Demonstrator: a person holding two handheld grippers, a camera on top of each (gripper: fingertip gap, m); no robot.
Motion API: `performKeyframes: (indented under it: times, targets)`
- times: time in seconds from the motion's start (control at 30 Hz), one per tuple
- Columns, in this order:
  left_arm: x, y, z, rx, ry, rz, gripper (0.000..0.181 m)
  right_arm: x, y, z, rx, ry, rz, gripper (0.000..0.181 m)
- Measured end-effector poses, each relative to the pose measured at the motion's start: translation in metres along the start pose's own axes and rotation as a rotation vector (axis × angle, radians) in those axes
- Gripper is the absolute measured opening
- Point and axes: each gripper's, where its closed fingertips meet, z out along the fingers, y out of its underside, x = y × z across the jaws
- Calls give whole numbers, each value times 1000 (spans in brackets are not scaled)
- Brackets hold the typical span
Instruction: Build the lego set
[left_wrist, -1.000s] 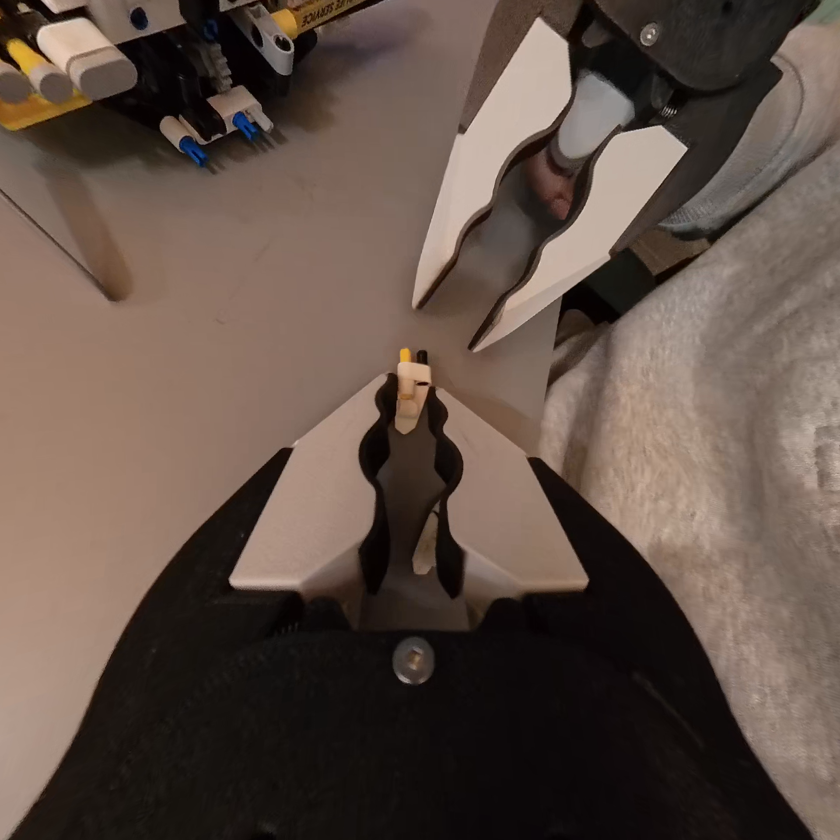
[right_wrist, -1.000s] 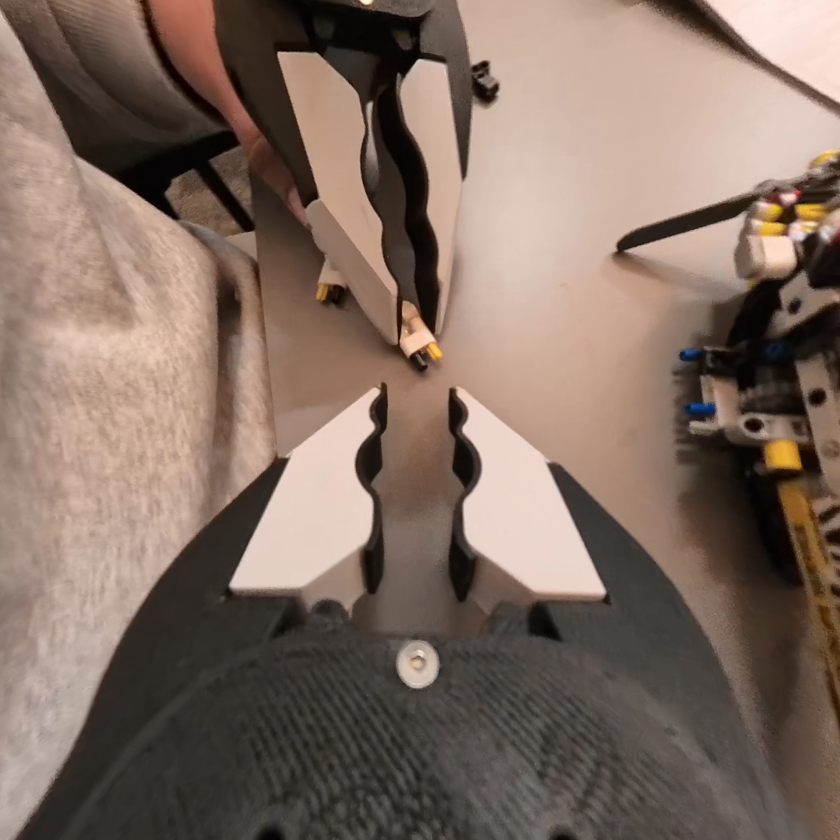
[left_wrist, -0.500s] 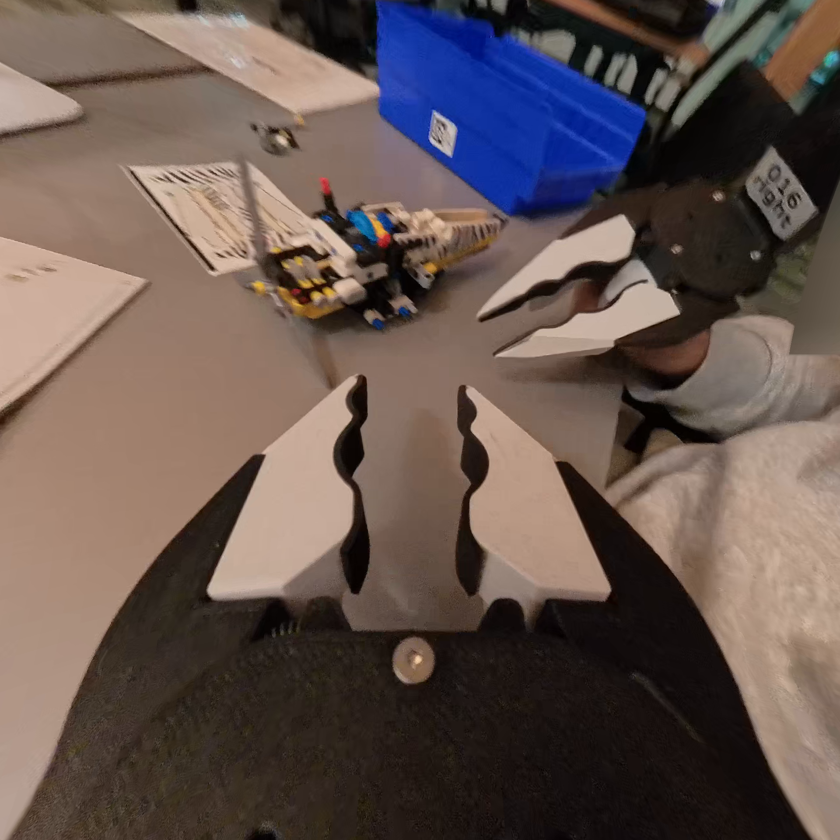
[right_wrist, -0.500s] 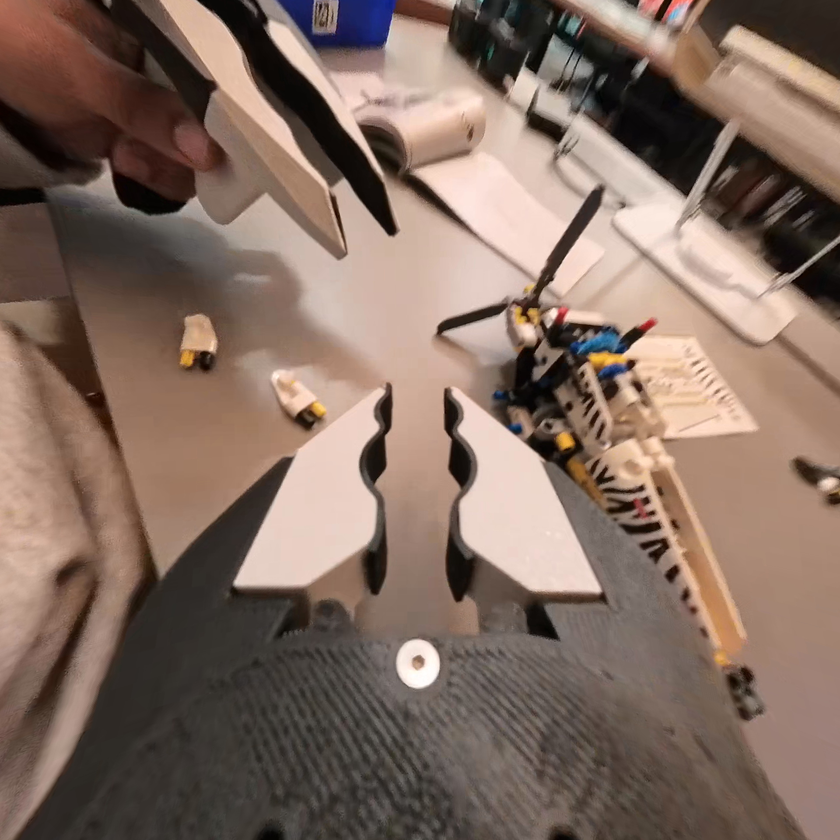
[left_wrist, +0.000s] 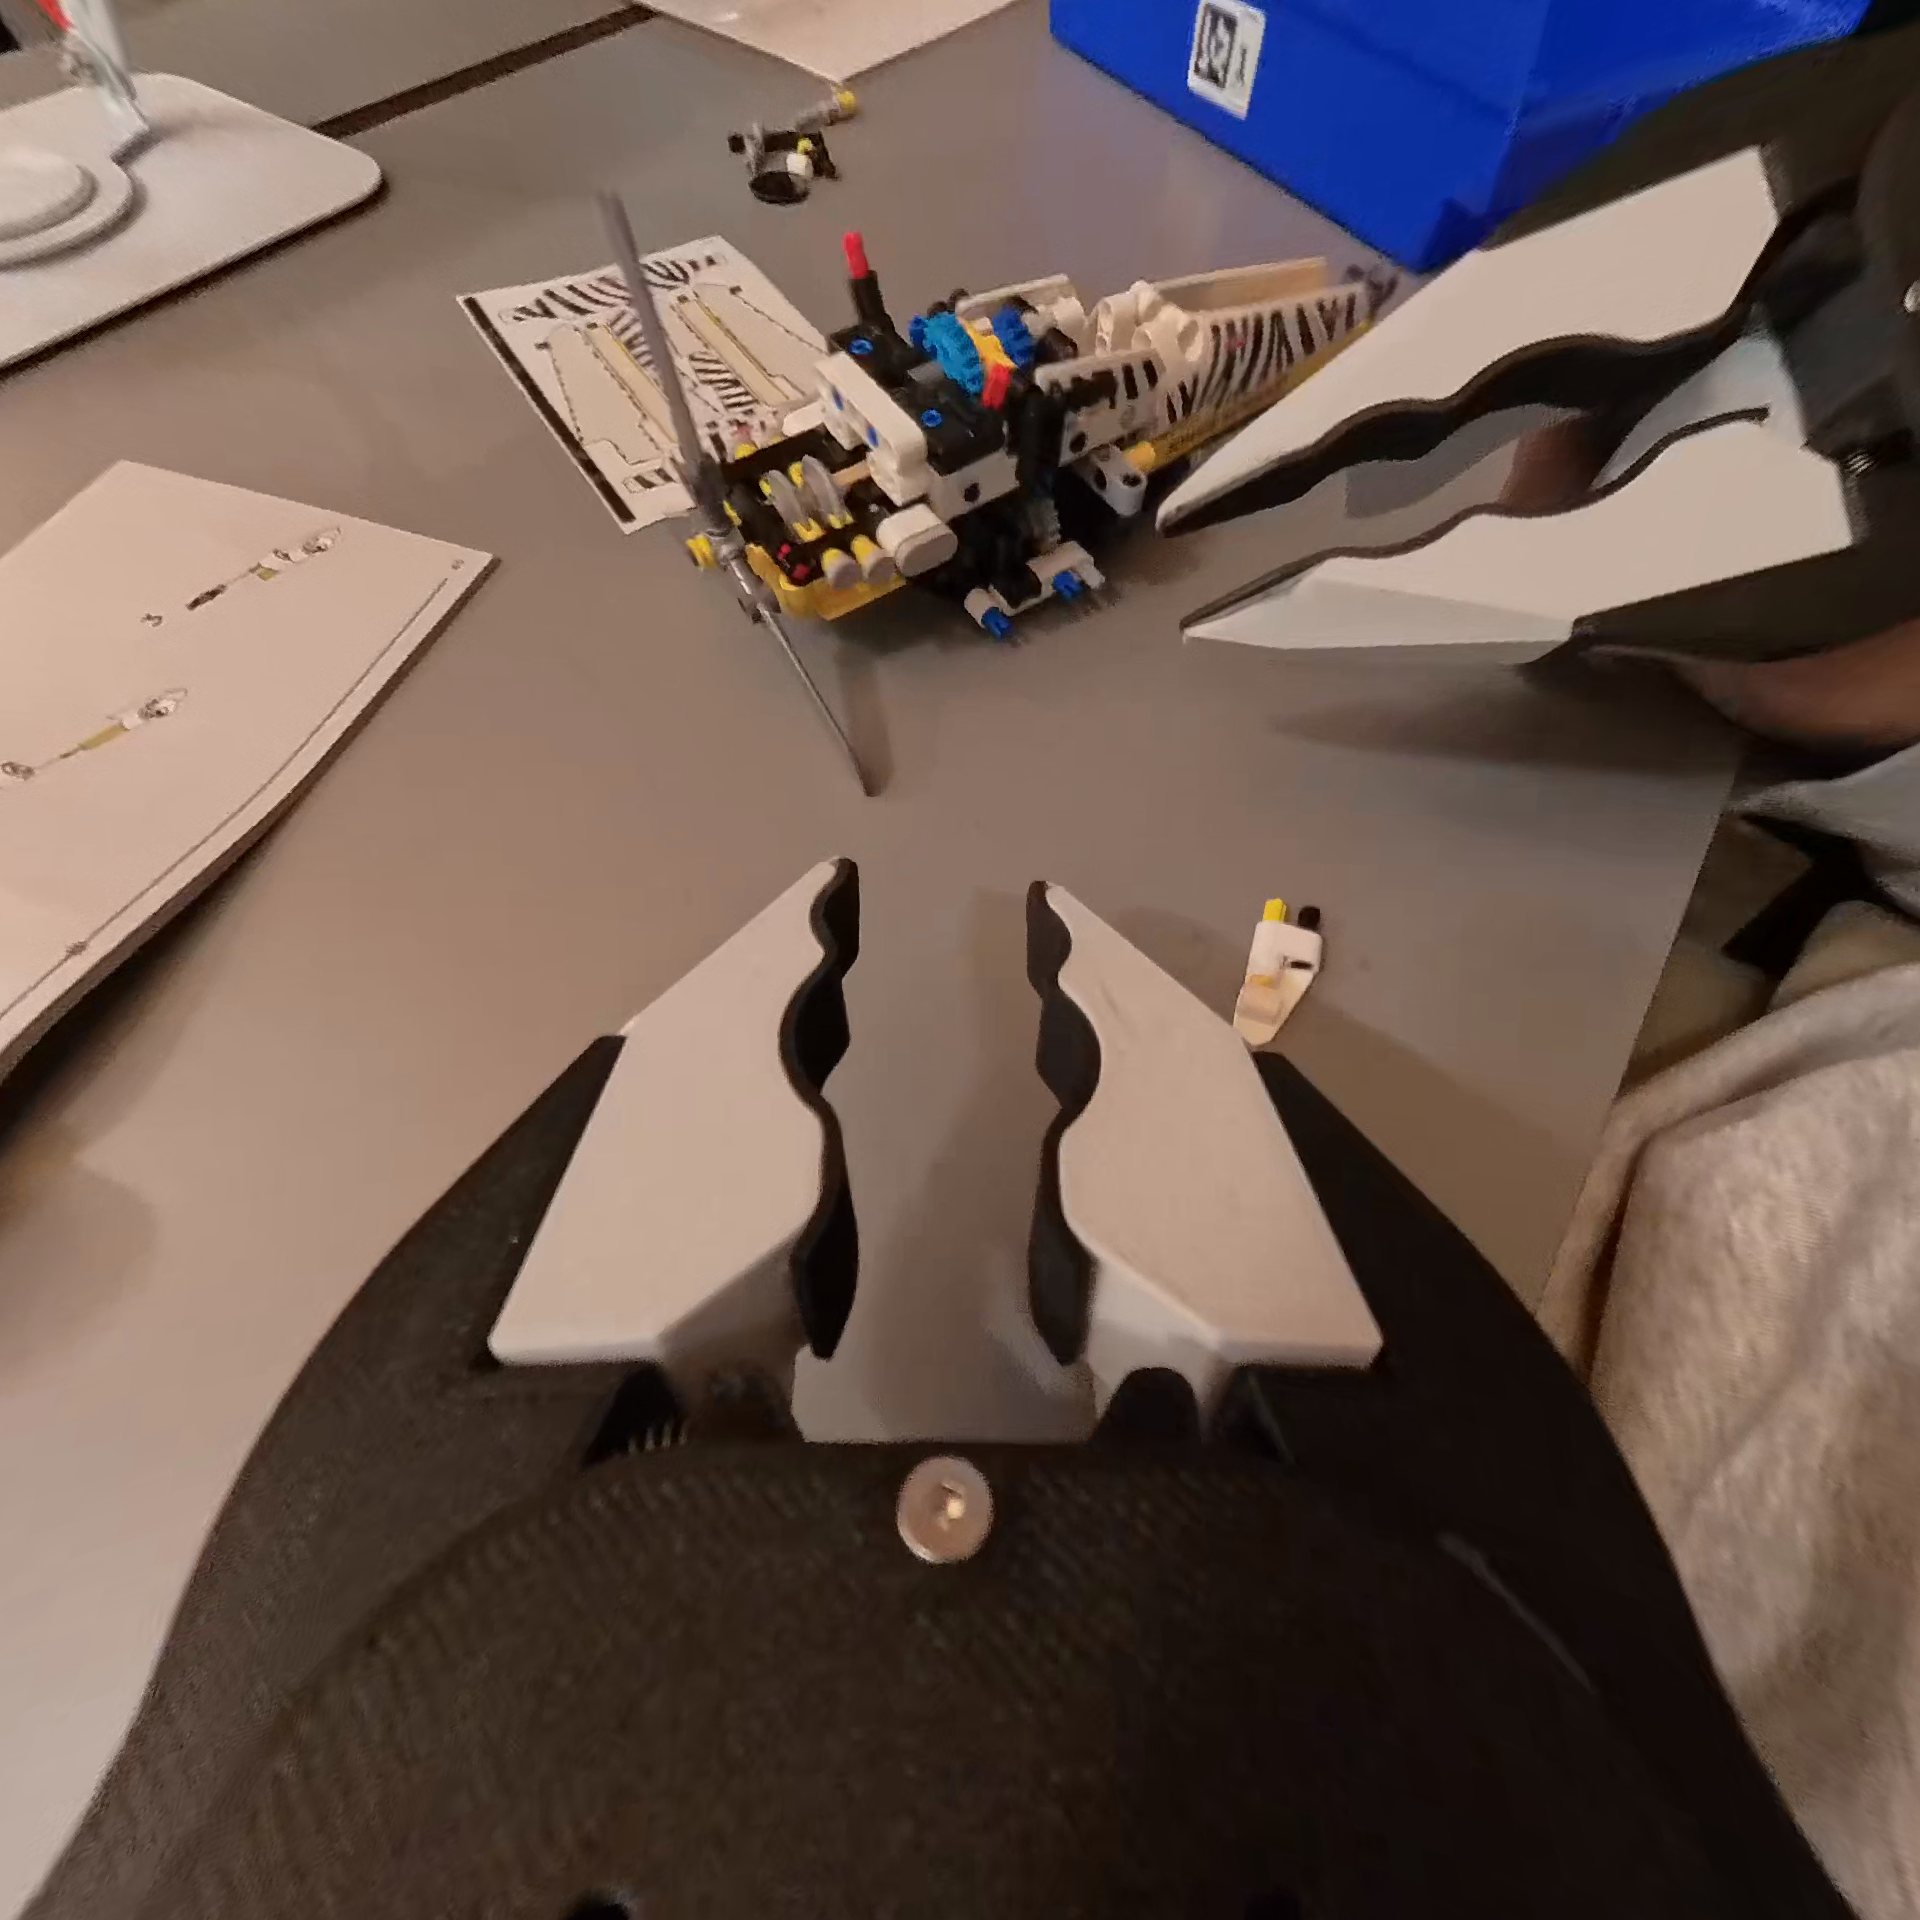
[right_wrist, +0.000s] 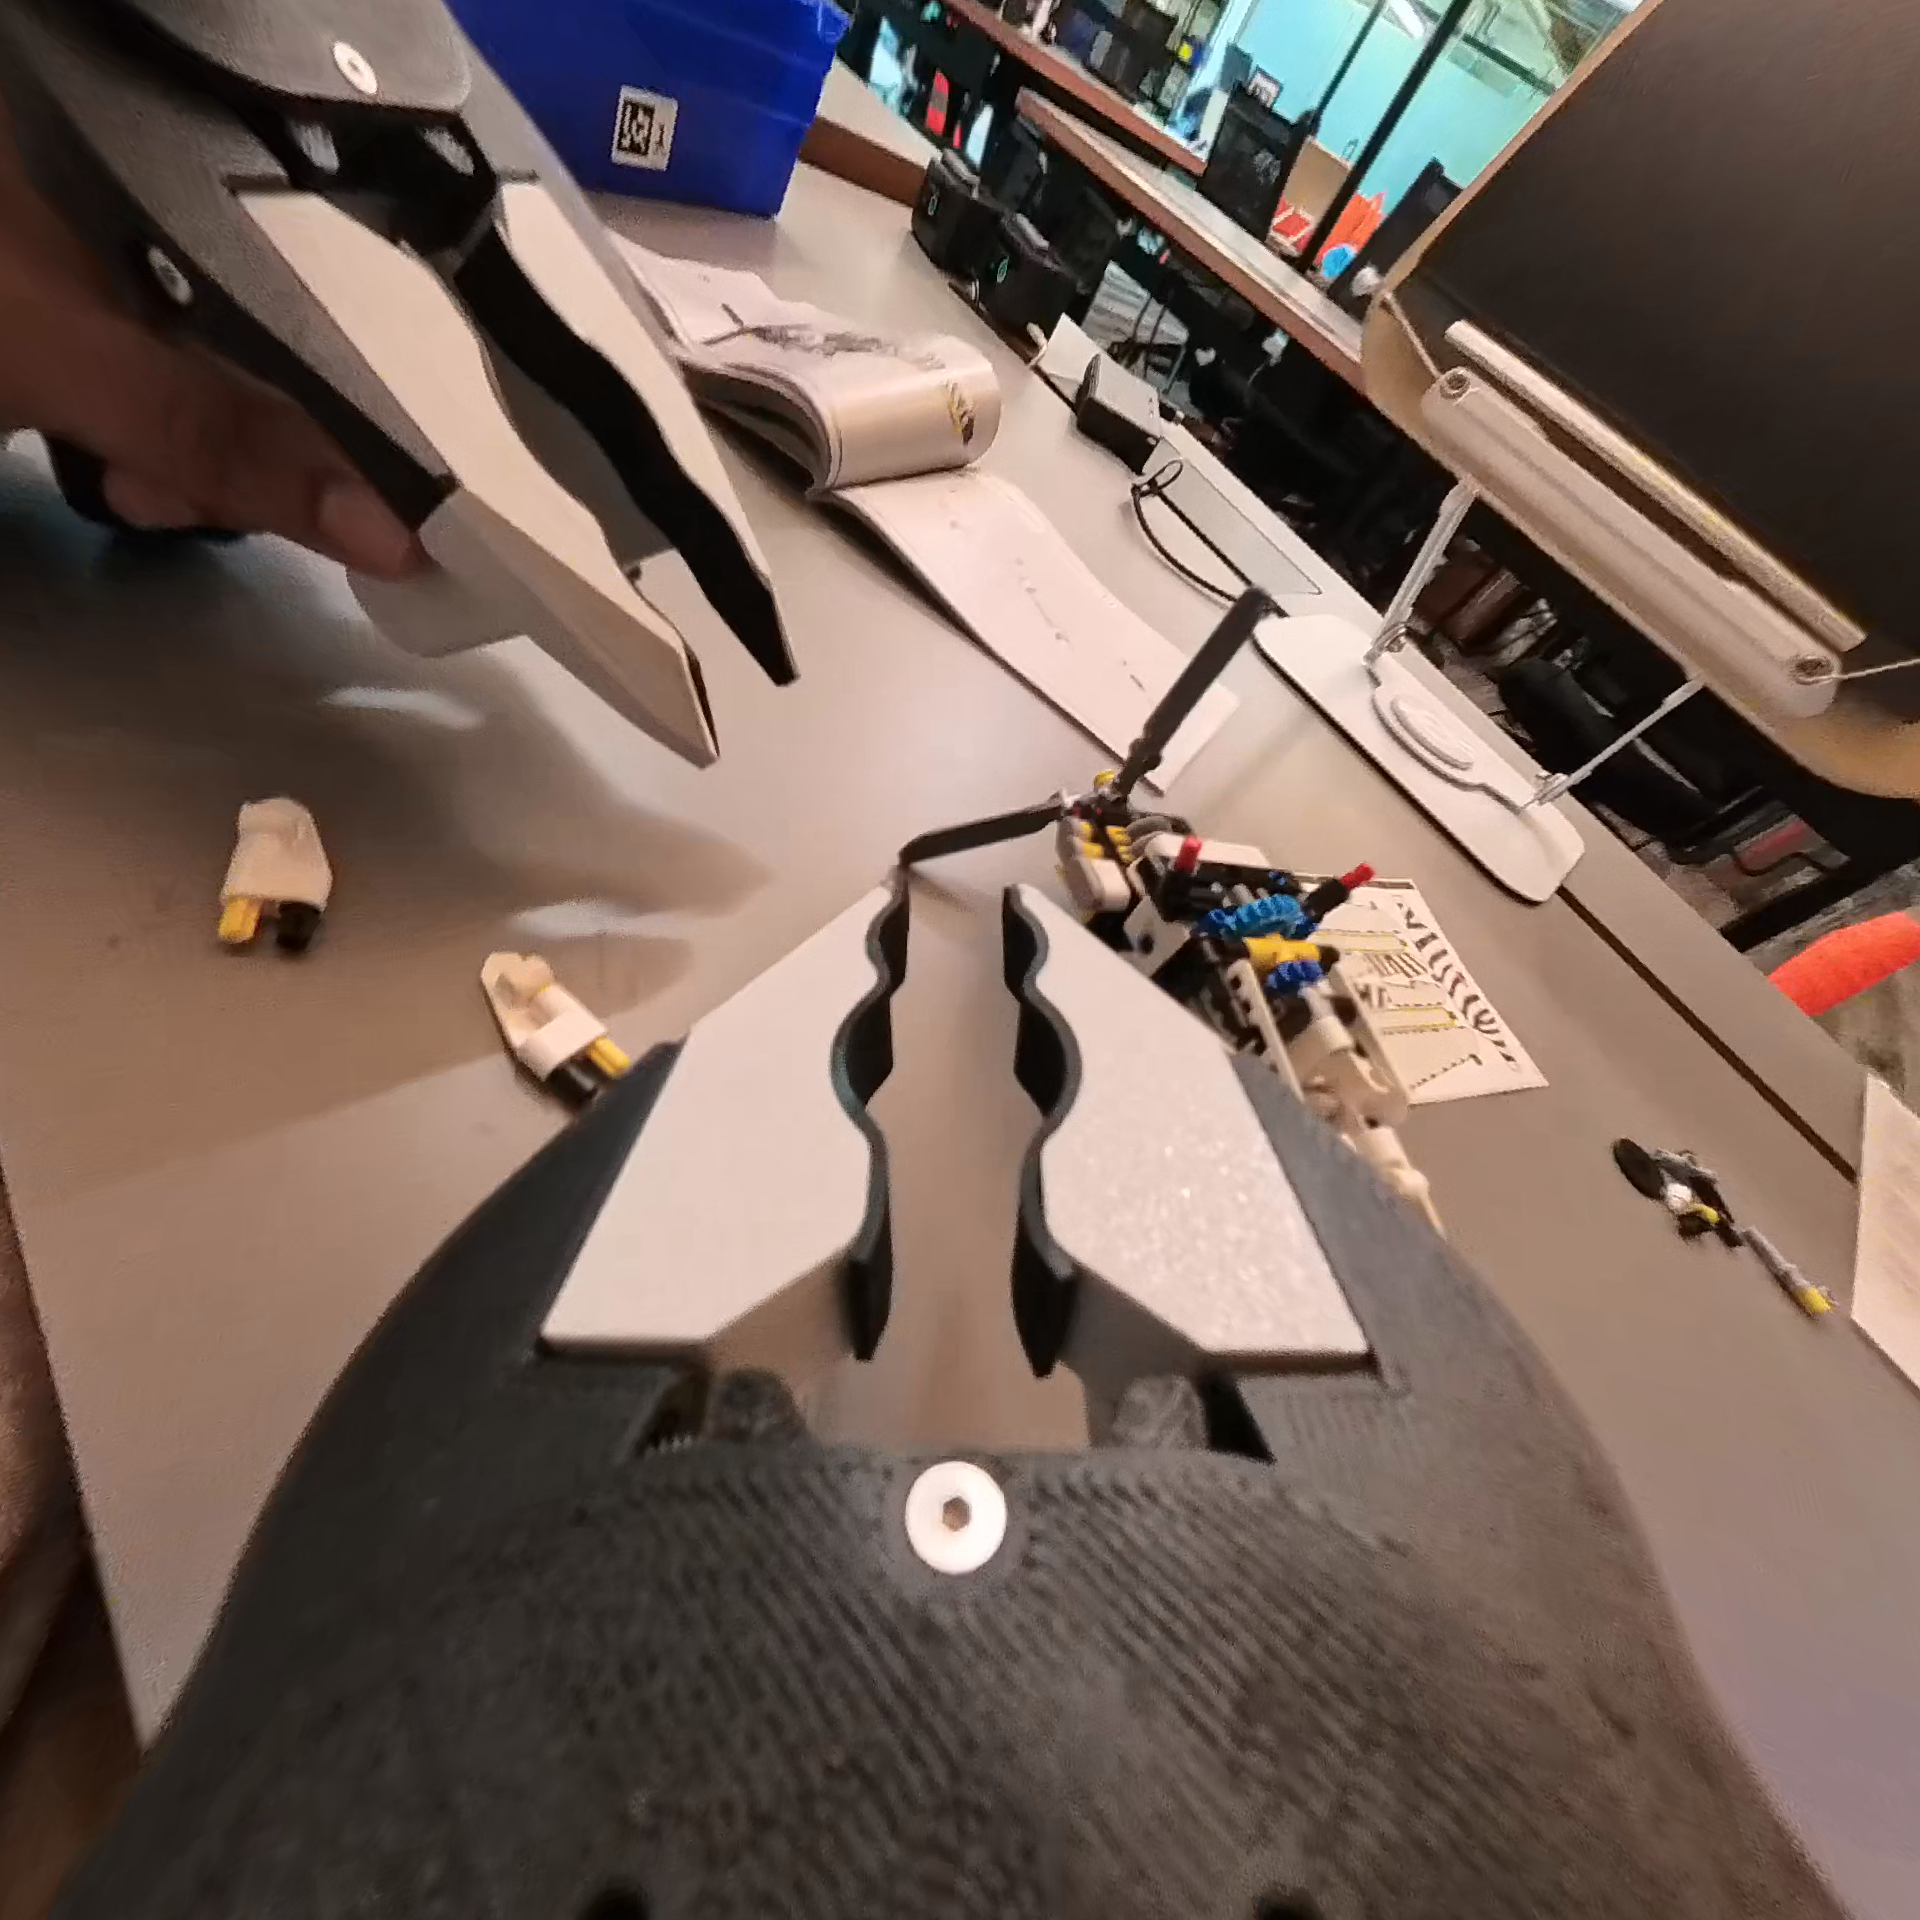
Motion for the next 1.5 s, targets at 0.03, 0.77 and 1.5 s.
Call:
performKeyframes:
  times: [0.03, 0.77, 1.5]
  targets:
    - [-2, -2, -2, 15, 5, -26, 30, 3, -2, 2, 15, 1, 15, 16]
    - [-4, 10, 9, -74, 84, -130, 31, 14, -11, 2, 83, 5, 96, 17]
    - [-5, 7, 8, -46, 133, -179, 21, 20, -15, 0, 112, 42, 98, 13]
